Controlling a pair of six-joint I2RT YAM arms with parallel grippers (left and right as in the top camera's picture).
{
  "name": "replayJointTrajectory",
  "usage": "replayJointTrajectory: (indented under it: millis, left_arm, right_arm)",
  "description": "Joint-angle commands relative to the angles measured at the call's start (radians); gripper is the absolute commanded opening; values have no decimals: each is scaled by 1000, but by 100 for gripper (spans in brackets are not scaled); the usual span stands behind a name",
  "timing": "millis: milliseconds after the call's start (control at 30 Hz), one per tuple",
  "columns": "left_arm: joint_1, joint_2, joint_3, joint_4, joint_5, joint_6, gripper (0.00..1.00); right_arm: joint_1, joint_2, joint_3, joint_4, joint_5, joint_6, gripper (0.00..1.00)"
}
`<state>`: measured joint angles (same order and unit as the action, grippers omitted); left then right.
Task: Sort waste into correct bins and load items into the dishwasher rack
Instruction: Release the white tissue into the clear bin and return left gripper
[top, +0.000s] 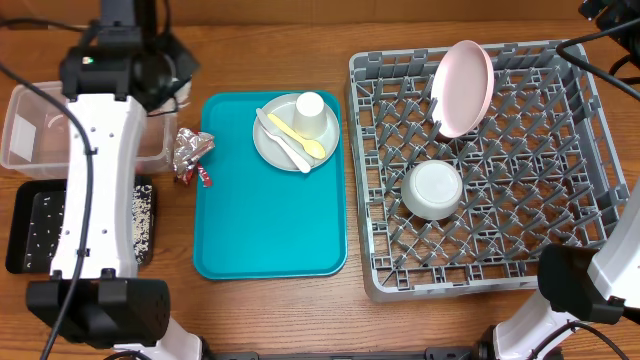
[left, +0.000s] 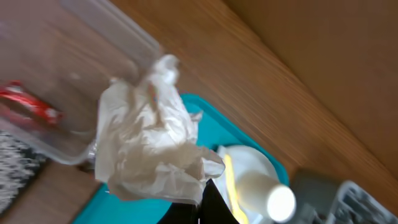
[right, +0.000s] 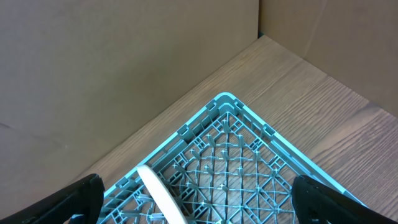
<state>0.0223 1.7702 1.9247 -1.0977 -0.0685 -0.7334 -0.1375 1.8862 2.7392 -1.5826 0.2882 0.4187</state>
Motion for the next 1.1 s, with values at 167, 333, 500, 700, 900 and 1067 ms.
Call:
replayJointTrajectory:
  millis: [167,333,500,700,900,1067]
  left_arm:
    - [122,40,8,-20,-188,7,6]
    - [184,92,8,-13,-220,85,12]
    - [230,121,8,-14,-219,153,65]
    - [232,104,8,-37,-132,181,100]
    - [201,80,8,-78,158,231,92]
    - [89,89,8,-142,171,387,91]
  right_arm:
    - [-2,0,-3,5,10,5,100]
    - [-2,0,-3,5,10,5,100]
    - [-2,0,-3,5,10,5,100]
    - [-2,0,-3,5,10,5,100]
    - [-2,0,-3,5,10,5,100]
    - [-2,0,-3,5,10,5,100]
